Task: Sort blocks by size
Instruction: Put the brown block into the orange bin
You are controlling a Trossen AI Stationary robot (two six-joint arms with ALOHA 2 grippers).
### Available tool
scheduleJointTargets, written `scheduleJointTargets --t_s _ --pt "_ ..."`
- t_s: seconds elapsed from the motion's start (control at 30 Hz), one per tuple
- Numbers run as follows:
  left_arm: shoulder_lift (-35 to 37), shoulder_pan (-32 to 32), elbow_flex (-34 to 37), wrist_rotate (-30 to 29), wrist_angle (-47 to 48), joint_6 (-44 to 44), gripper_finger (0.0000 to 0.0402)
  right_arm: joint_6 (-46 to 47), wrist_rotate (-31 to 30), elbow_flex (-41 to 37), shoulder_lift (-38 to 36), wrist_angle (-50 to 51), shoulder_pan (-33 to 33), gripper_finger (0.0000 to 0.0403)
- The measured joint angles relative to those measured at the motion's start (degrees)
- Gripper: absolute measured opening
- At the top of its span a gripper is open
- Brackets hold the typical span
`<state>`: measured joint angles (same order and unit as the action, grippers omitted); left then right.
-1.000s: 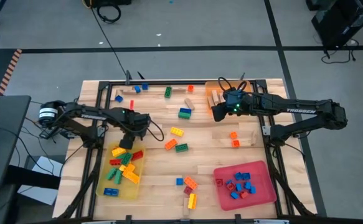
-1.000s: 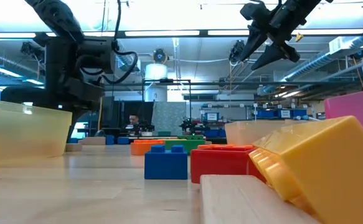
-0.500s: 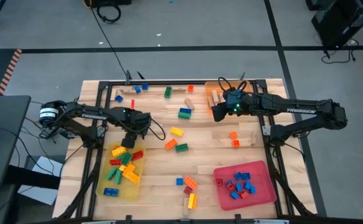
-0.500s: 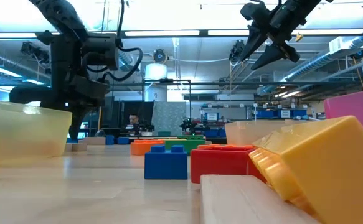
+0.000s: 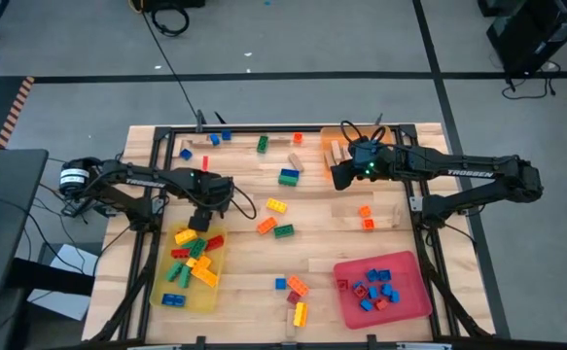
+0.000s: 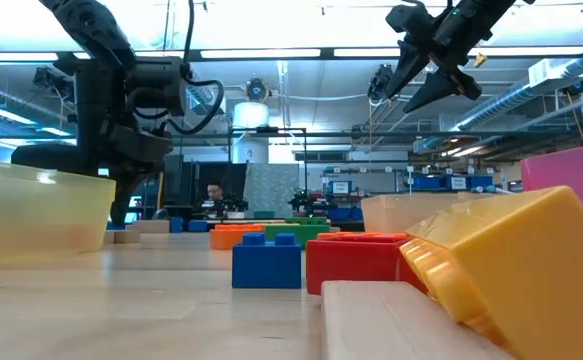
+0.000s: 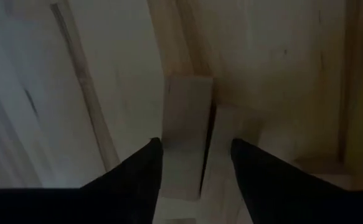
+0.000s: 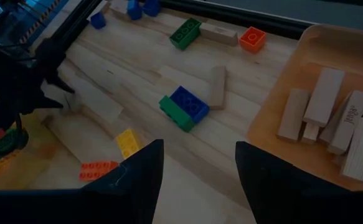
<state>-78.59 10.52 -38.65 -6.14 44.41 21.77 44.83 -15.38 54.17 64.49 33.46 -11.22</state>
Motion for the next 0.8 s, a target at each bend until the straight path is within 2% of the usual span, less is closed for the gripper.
scheduleJointTargets --t_s 0.1,0.23,0.37,0.8 --pt "-0.02 -0.07 0.0 -2.77 -0.22 0.35 0.0228 -0.01 0.02 0.0 0.0 0.01 0.0 0.0213" --pt "-0.11 0.7 0.09 -10.54 -0.99 0.62 0.0248 -0.01 0.07 0.0 0.0 0.01 0.0 0.0213" --pt "-0.14 1.94 0.17 -13.89 -2.15 0.67 0.0257 -0.01 0.16 0.0 0.0 0.01 0.0 0.0213" --pt "-0.32 2.54 -6.91 -14.93 -0.55 0.45 0.026 -1.22 0.33 0.0 0.0 0.06 0.0 0.0213"
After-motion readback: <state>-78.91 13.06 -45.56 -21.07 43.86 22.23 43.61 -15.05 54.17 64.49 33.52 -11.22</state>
